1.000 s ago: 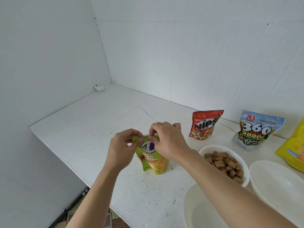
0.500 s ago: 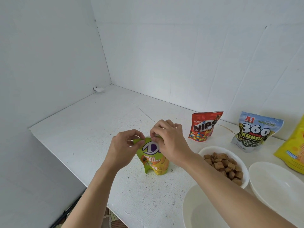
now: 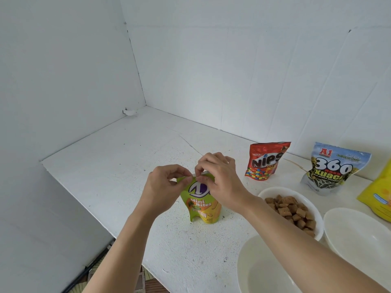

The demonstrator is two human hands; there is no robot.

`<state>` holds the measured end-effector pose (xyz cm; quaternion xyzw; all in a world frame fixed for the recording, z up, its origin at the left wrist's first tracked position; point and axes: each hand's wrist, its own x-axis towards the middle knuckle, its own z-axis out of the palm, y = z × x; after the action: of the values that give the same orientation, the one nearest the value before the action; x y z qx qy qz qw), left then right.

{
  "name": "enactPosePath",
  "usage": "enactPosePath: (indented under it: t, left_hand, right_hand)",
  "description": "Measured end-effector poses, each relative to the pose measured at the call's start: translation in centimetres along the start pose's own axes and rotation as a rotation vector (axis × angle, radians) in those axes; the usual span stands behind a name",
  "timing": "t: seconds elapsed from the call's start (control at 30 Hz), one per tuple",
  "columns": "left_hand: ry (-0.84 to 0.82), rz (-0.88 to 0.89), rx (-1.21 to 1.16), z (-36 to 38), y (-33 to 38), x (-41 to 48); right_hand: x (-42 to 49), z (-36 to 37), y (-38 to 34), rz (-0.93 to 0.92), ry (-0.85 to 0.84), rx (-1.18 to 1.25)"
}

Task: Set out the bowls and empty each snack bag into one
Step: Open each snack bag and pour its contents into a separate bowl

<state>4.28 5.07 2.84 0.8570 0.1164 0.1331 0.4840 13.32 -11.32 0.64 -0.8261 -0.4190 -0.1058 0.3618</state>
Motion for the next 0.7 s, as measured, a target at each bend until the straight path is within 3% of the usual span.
enactPosePath:
  t: [0.27, 0.7]
  left_hand:
    - [-0.086, -0.021, 0.006, -0.42, -0.47, 0.31]
    - [0.006, 0.063, -0.016, 0.23, -0.31, -0.47]
  right_hand:
    - [-0.36, 0.14, 0.4, -0.066, -0.061, 0.012]
    - [0.28, -0.47, -0.27, -0.014, -0.027, -0.065]
